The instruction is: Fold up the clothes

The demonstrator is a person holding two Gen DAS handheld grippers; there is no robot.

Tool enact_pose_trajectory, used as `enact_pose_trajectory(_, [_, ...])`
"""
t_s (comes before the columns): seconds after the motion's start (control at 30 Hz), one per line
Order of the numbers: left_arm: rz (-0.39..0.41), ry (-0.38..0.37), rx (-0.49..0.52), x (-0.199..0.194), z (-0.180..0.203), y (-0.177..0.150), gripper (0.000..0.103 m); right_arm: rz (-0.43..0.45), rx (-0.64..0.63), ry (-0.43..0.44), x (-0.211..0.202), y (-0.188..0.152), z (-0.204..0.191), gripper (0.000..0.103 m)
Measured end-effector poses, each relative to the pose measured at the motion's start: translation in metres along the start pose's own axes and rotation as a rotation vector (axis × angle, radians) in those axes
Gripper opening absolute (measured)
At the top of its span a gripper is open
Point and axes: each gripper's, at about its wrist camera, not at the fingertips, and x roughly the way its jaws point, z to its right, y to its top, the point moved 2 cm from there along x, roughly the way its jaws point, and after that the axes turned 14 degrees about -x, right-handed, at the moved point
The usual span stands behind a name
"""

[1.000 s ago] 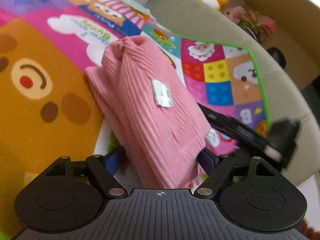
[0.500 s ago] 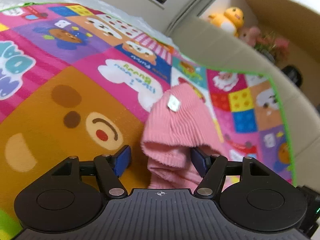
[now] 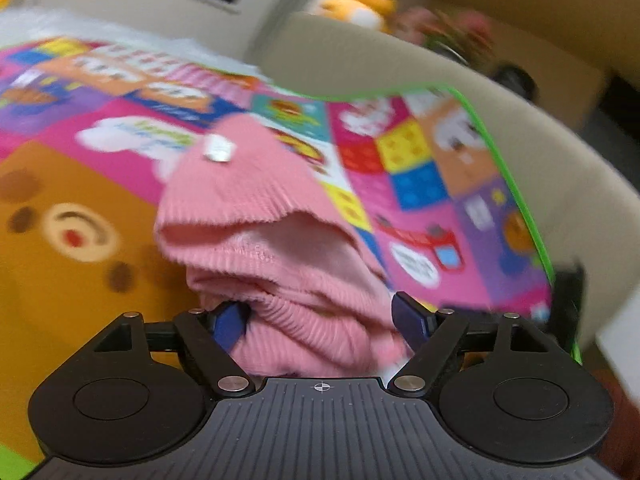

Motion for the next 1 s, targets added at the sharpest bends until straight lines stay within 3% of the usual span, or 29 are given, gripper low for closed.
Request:
enact_pose_trajectory(0.1, [-0.044, -0.054, 0.086, -0.003, 0.018, -0.016, 0.085, 0.021, 0.026, 0.026, 0.0, -0.002, 0.007, 0.103])
enact_pose_trajectory(0.2, [-0.031, -0.061, 0.117, -0.019, 0.024, -0.024, 0.088, 0.068, 0.056, 0.045, -0.001, -0.007, 0.012, 0.103])
enact_pose_trajectory(0.33, [0.03, -0.001, 0.04, -0.039, 0.009, -0.019, 0.089, 0.161, 0.081, 0.091, -0.013, -0.009, 0.015, 0.103])
enact_pose_trajectory(0.5, [0.041, 0.03, -0.12, -0.038, -0.02, -0.009, 0.087, 0.396, -0.017, 0.057, -0.047, 0.007, -0.001, 0.103])
enact_pose_trajectory(0.53, [0.045, 0.018, -0.147, -0.038, -0.022, -0.007, 0.086, 0.4, -0.001, 0.086, -0.045, 0.015, -0.001, 0.103])
enact_pose_trajectory(0.67, [0.083, -0.015, -0.226, -0.045, -0.031, 0.0, 0.086, 0.276, 0.11, 0.294, -0.004, 0.038, -0.009, 0.078])
enact_pose_trajectory(0.73, [0.118, -0.004, -0.229, -0.056, -0.036, 0.004, 0.087, 0.171, 0.19, 0.355, 0.022, 0.037, -0.018, 0.075])
enact_pose_trajectory(0.83, [0.162, 0.027, -0.243, -0.075, -0.05, 0.01, 0.089, 0.154, 0.265, 0.432, 0.017, 0.026, -0.036, 0.075])
enact_pose_trajectory(0.9, [0.182, 0.04, -0.269, -0.083, -0.06, 0.013, 0.09, 0.144, 0.241, 0.52, 0.004, 0.023, -0.049, 0.075])
enact_pose_trajectory(1.0, [0.211, 0.053, -0.303, -0.095, -0.072, 0.017, 0.09, 0.235, 0.004, 0.409, -0.028, 0.025, -0.066, 0.075])
